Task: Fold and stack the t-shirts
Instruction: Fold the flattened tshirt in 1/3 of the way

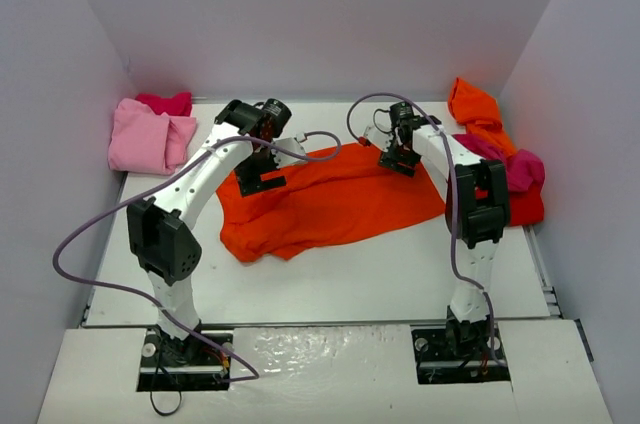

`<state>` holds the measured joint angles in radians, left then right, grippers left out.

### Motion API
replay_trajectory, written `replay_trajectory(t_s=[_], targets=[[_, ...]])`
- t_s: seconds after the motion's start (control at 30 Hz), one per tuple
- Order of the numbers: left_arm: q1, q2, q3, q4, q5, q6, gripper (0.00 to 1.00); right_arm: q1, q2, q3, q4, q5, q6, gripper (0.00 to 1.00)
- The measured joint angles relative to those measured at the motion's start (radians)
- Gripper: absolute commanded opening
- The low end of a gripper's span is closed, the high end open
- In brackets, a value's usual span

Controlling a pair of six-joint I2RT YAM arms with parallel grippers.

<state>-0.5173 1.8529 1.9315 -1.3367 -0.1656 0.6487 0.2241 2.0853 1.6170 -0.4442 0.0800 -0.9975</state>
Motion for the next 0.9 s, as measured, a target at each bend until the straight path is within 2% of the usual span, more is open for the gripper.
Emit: replay_trajectory(t_s=[0.1, 0.17, 0.2, 0.23, 0.27, 0.3, 0.37, 0.4, 0.43, 0.5, 0.63, 0.9], targets=[[0.001, 0.0, -0.043, -0.004, 0.011, -0.009, 0.88, 0.0, 0.0, -0.006, -0.012, 0.0, 0.003, 0.63], [0.004, -0.003, -0.045, -0.003, 0.013, -0.013, 0.89, -0.001, -0.002, -0.006, -0.016, -0.005, 0.005, 0.55], [0.008, -0.007, -0.043, -0.002, 0.015, -0.015, 0.88, -0.002, -0.004, -0.006, -0.016, -0.009, 0.005, 0.4], [0.014, -0.011, -0.035, -0.004, 0.017, -0.015, 0.87, -0.004, -0.006, -0.004, -0.016, -0.015, 0.01, 0.16], [0.019, -0.014, -0.023, -0.005, 0.017, -0.016, 0.87, -0.006, -0.01, 0.001, -0.014, -0.024, 0.017, 0.04], [0.03, -0.015, -0.004, -0.009, 0.021, -0.015, 0.76, -0.01, -0.012, 0.01, -0.016, -0.032, 0.027, 0.02], [0.063, -0.015, 0.049, -0.008, 0.036, -0.015, 0.25, -0.02, -0.013, 0.052, -0.012, -0.046, 0.057, 0.0], [0.085, -0.013, 0.078, -0.004, 0.043, -0.016, 0.12, -0.025, -0.012, 0.083, -0.009, -0.049, 0.071, 0.0], [0.108, -0.011, 0.106, 0.008, 0.046, -0.015, 0.05, -0.029, -0.01, 0.118, -0.005, -0.052, 0.085, 0.0], [0.151, -0.004, 0.14, 0.042, 0.054, -0.021, 0.0, -0.034, -0.005, 0.193, 0.001, -0.054, 0.116, 0.0], [0.21, 0.054, 0.161, 0.101, 0.081, -0.039, 0.0, -0.039, 0.019, 0.3, 0.031, -0.055, 0.176, 0.0], [0.216, 0.327, 0.164, 0.17, 0.212, -0.099, 0.0, -0.039, 0.147, 0.337, 0.027, -0.145, 0.289, 0.0]])
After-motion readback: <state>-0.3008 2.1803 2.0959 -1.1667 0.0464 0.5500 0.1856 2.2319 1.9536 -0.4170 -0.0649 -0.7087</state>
